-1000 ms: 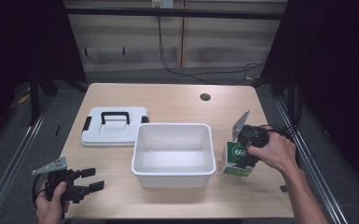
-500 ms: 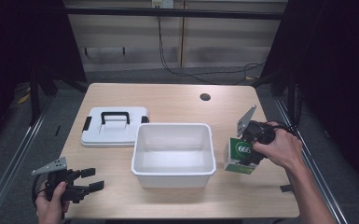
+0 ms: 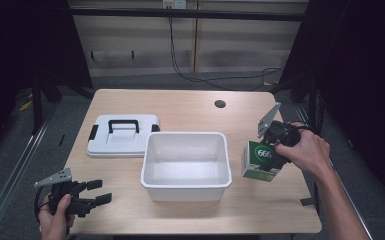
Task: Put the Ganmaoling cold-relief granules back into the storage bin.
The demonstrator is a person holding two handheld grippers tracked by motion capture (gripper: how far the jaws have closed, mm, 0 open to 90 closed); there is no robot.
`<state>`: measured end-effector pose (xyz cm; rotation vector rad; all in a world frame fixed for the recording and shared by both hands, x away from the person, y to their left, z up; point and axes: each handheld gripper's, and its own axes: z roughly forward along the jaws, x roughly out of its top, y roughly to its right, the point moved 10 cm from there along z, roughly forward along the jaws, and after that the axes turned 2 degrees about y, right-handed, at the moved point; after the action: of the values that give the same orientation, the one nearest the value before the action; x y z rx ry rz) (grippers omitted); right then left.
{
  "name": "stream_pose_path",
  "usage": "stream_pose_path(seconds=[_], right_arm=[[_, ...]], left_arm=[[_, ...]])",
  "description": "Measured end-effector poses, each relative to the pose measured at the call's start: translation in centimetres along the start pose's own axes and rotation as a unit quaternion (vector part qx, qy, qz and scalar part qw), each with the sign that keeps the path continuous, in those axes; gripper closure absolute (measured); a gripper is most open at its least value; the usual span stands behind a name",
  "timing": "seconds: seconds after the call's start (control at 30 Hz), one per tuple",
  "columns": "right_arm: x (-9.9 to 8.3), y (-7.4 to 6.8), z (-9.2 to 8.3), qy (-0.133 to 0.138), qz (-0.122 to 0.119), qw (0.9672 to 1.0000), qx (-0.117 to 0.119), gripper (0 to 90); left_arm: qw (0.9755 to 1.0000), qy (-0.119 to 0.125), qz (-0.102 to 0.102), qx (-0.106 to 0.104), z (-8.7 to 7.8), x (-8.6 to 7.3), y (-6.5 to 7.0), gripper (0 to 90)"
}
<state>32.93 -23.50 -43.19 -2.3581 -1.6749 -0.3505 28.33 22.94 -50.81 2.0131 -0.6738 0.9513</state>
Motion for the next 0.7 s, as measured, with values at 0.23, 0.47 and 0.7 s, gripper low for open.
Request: stream_pose_path(seconds=[0.23,0.47,0.7], right_arm=[[0.4,-0.3,-1.0,0.011,-0.002,0.9999,-0.002,15.6],[0.9,-0.7,-3.0,0.023,-0.004,0.9997,-0.005,15.7],[1.3,-0.8,-4.2,0.037,-0.010,0.9992,-0.008,15.7]], left_arm=[[1.0000,-0.001,0.002,-0.001,0.0,0.0,0.0,17.4],[1.0000,-0.001,0.002,-0.002,0.0,-0.1,0.1,17.4],[1.0000,-0.004,0.002,-0.002,0.1,-0.1,0.1,17.4]])
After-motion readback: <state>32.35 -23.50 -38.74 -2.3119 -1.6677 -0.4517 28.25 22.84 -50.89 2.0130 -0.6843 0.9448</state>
